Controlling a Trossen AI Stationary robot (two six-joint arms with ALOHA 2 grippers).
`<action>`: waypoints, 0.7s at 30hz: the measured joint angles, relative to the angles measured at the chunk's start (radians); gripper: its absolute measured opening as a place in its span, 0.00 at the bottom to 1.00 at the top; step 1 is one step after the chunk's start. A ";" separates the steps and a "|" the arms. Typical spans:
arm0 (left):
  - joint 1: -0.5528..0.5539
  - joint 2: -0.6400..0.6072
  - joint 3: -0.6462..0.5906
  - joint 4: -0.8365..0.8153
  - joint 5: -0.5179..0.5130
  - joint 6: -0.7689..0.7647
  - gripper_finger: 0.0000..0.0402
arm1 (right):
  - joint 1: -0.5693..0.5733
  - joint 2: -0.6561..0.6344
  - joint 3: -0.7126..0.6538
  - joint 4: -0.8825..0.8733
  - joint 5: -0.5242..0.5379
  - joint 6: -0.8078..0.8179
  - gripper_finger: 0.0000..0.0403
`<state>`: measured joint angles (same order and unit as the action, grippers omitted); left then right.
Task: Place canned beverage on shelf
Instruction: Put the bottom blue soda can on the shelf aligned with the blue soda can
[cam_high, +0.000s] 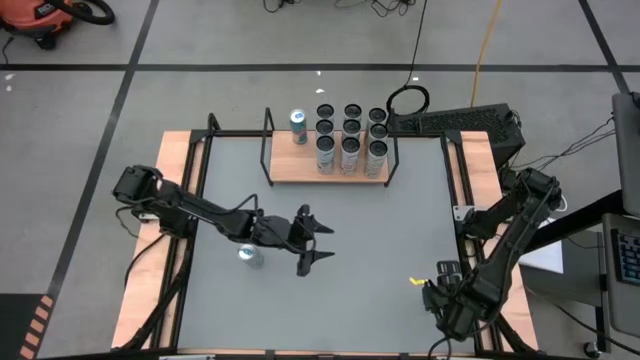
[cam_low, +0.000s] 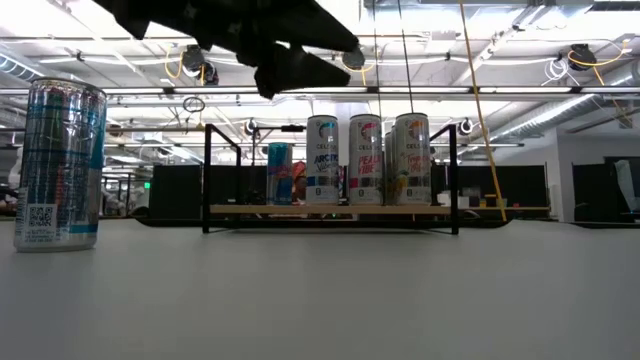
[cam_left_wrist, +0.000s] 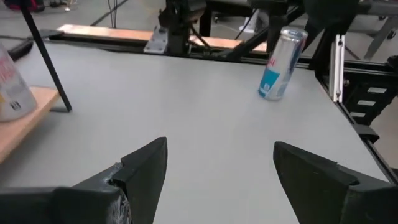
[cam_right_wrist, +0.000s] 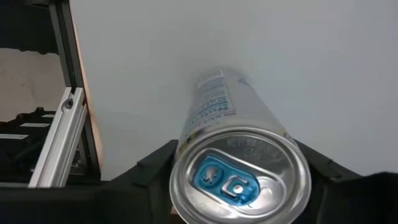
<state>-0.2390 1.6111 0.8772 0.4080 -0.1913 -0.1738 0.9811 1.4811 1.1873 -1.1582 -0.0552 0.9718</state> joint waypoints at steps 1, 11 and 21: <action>0.000 0.011 0.000 0.014 0.000 -0.003 0.73 | -0.003 0.000 0.000 0.001 0.000 -0.007 0.50; -0.024 0.066 0.001 0.125 0.106 0.033 0.73 | -0.079 0.002 0.040 0.006 0.004 -0.159 0.47; -0.058 0.066 0.001 0.259 0.109 0.109 0.73 | -0.191 0.001 0.238 0.009 0.232 -0.584 0.46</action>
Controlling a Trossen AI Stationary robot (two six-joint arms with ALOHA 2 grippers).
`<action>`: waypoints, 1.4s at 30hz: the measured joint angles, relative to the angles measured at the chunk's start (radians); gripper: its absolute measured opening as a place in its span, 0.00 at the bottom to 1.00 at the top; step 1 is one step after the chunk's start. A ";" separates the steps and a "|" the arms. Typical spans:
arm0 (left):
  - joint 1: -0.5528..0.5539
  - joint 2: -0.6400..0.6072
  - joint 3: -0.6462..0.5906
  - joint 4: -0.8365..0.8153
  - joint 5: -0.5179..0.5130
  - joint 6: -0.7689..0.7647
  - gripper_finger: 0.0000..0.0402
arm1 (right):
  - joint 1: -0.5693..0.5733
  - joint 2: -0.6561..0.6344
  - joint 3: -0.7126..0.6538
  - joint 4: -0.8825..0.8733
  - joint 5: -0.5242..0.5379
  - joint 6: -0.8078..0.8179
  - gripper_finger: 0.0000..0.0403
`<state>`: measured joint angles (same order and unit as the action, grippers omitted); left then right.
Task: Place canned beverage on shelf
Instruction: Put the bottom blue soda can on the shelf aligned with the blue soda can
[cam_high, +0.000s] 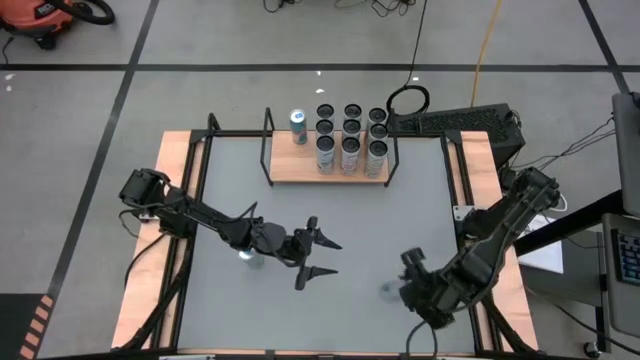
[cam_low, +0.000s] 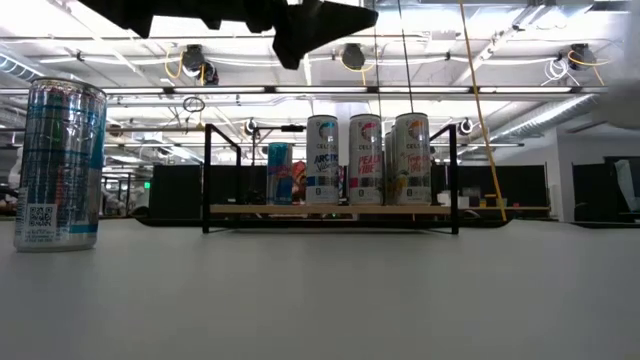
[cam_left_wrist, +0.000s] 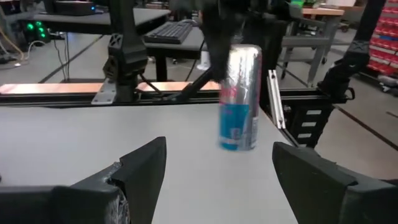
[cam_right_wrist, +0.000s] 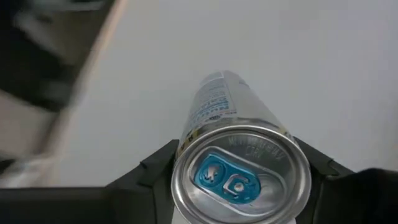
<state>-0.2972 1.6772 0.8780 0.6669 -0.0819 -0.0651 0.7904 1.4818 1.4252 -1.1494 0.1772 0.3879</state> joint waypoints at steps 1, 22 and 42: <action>-0.004 0.000 0.000 0.000 0.001 0.001 0.73 | -0.008 0.000 0.013 0.007 0.054 -0.063 0.46; -0.026 0.001 0.000 -0.035 -0.029 -0.037 0.75 | -0.157 0.000 0.031 0.298 0.320 -1.037 0.47; 0.011 0.001 0.000 -0.074 -0.053 -0.087 0.80 | -0.268 0.000 0.031 0.343 0.274 -1.327 0.47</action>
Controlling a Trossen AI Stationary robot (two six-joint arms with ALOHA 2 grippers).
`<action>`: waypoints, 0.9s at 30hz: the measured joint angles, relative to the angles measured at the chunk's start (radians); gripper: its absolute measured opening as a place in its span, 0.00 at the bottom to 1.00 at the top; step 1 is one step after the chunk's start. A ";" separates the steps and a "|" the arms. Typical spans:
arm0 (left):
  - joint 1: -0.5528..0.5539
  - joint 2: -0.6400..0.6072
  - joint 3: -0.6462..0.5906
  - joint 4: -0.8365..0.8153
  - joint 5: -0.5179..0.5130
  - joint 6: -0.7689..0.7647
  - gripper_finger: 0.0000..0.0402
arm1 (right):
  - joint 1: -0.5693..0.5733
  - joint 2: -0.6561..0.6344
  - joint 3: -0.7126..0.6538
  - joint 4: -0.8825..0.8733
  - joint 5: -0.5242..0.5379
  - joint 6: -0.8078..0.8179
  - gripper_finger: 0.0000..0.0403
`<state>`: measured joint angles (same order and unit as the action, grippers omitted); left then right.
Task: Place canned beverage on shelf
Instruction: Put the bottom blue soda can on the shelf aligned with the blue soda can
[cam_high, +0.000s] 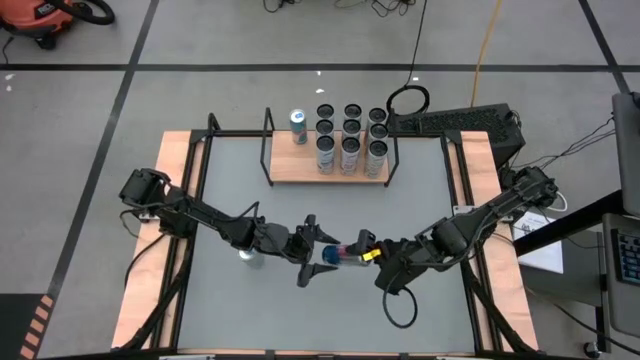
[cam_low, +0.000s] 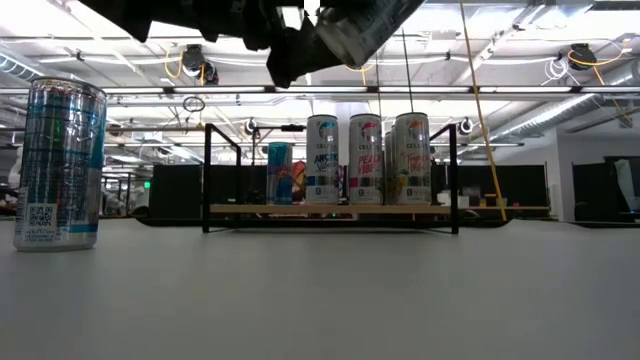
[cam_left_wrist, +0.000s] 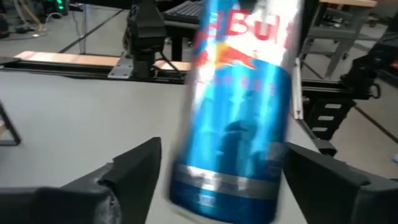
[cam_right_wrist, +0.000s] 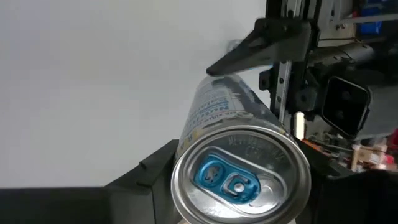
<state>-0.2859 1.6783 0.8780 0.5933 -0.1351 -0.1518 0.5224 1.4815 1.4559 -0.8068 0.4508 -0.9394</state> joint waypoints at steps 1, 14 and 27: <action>0.000 0.000 0.000 -0.005 -0.005 0.000 0.78 | -0.004 0.000 0.000 0.000 -0.014 0.000 0.47; -0.001 0.000 0.000 -0.007 -0.024 0.007 0.61 | -0.024 0.000 0.000 -0.014 -0.058 0.070 0.52; -0.014 0.000 0.000 0.004 -0.037 0.069 0.61 | -0.023 0.000 0.001 -0.073 -0.061 0.654 0.77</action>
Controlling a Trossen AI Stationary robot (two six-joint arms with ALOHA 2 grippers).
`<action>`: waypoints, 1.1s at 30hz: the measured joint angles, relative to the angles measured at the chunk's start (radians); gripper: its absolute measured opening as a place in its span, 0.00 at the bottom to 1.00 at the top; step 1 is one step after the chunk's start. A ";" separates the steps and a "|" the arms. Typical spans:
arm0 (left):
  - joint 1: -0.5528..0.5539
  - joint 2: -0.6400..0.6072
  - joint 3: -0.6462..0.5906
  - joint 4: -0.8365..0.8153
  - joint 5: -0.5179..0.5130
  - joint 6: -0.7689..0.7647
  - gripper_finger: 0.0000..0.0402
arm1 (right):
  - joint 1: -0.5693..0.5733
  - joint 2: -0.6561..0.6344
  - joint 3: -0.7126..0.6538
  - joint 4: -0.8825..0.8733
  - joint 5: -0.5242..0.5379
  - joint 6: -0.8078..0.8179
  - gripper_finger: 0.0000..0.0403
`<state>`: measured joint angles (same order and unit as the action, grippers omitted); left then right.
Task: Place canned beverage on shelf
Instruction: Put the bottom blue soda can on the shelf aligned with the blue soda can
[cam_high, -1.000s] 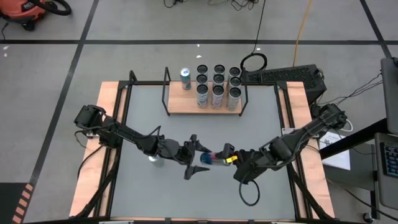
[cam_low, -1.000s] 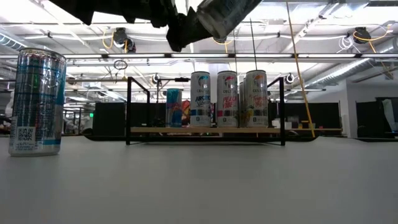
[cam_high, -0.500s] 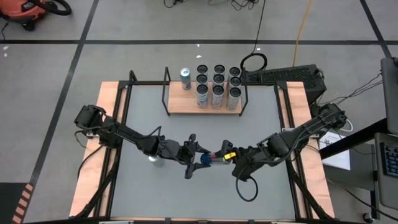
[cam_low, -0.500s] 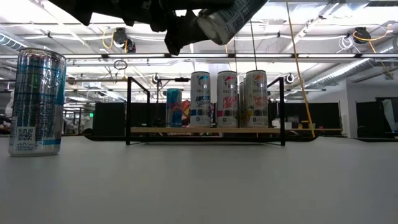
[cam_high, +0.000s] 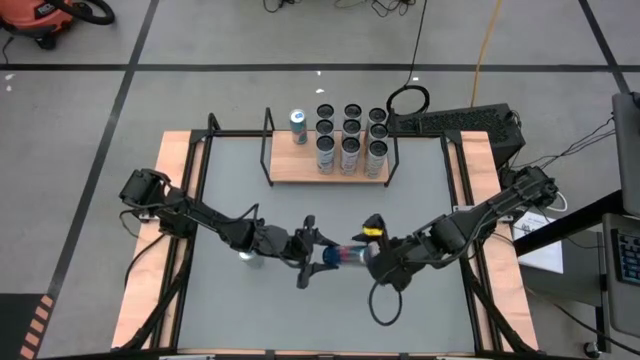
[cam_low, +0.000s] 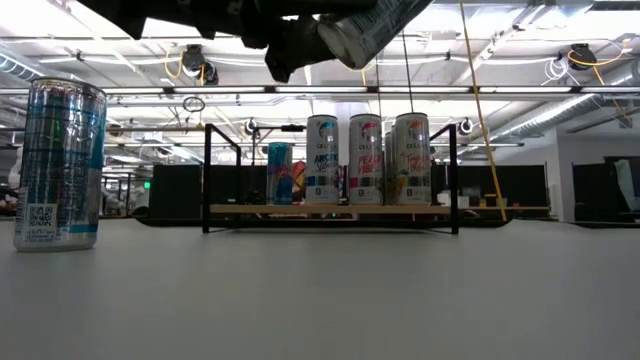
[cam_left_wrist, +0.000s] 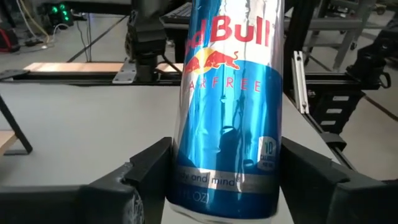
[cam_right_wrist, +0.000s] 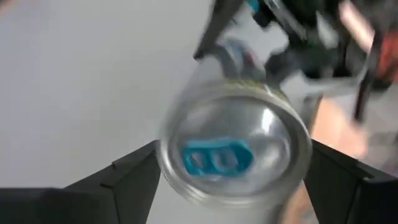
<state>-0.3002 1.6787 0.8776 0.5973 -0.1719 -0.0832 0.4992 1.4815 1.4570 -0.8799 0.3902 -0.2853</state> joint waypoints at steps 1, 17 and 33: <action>-0.004 0.000 0.000 0.002 0.000 0.013 0.61 | 0.000 0.000 0.000 -0.011 0.000 0.081 0.77; -0.116 -0.008 0.000 0.111 -0.281 0.263 0.61 | 0.069 -0.106 -0.537 0.603 0.018 0.677 0.66; -0.148 -0.007 0.001 0.249 -0.753 0.340 0.61 | 0.009 -0.039 -0.812 1.790 0.369 0.394 0.64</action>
<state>-0.4480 1.6718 0.8787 0.8461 -0.9250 0.2571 0.5078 1.4422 0.6453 0.9098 0.7589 0.1082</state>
